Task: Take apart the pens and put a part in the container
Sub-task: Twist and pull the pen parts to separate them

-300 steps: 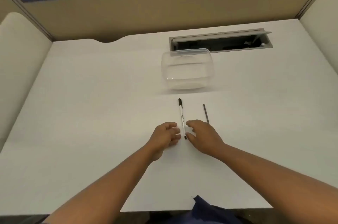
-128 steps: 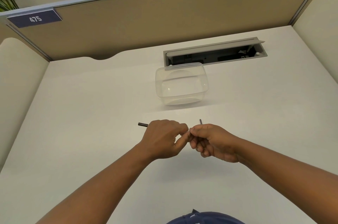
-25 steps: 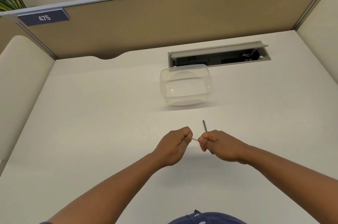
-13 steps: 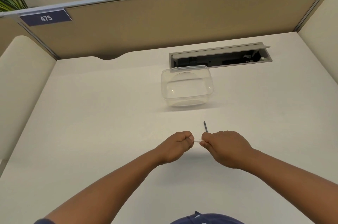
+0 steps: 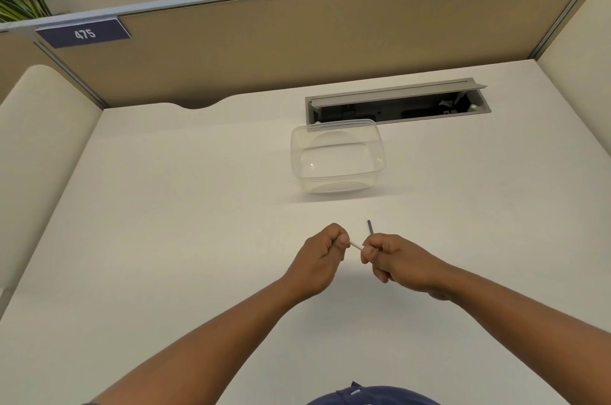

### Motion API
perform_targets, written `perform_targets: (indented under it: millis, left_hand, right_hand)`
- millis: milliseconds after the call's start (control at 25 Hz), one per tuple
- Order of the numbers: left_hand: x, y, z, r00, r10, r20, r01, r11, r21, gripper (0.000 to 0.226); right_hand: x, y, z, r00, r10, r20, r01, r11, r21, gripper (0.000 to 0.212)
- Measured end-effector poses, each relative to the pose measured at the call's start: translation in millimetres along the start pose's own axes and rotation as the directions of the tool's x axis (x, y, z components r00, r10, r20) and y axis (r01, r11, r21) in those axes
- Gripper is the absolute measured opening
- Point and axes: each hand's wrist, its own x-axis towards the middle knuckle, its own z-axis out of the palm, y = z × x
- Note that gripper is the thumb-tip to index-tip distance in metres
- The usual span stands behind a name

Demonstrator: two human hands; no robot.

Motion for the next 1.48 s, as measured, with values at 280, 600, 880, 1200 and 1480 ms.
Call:
perform_targets:
  millis: [280,600,880,1200,1480]
  left_hand:
    - [0,9,6,0.986,-0.162,-0.036,0.136,0.913,-0.385,0.008]
    - [-3,13,0,0.995,0.097,-0.035,-0.096,0.995,0.037,0.005]
    - [-5,20,-13,0.906,0.413,0.096,-0.411,0.8,0.436,0.009]
    - [5,28,-20,0.796,0.499,0.342,-0.578,0.459,0.675,0.014]
    - [3,29,-21,0.851,0.408,0.33,-0.503,0.455,0.735,0.016]
  right_hand:
    - [1,3,17,0.995,0.003,-0.095,0.003,0.998,0.063,0.024]
    - [0,-16,3,0.981,0.031,-0.19,0.037,0.939,0.342,0.032]
    - [-1,-24,-6,0.982,0.147,0.118,-0.167,0.969,0.183,0.029]
    - [5,-18,6,0.996,0.03,0.083,-0.025,0.998,-0.058,0.028]
    - [9,-3,16,0.967,-0.234,-0.098,0.159,0.861,-0.482,0.031]
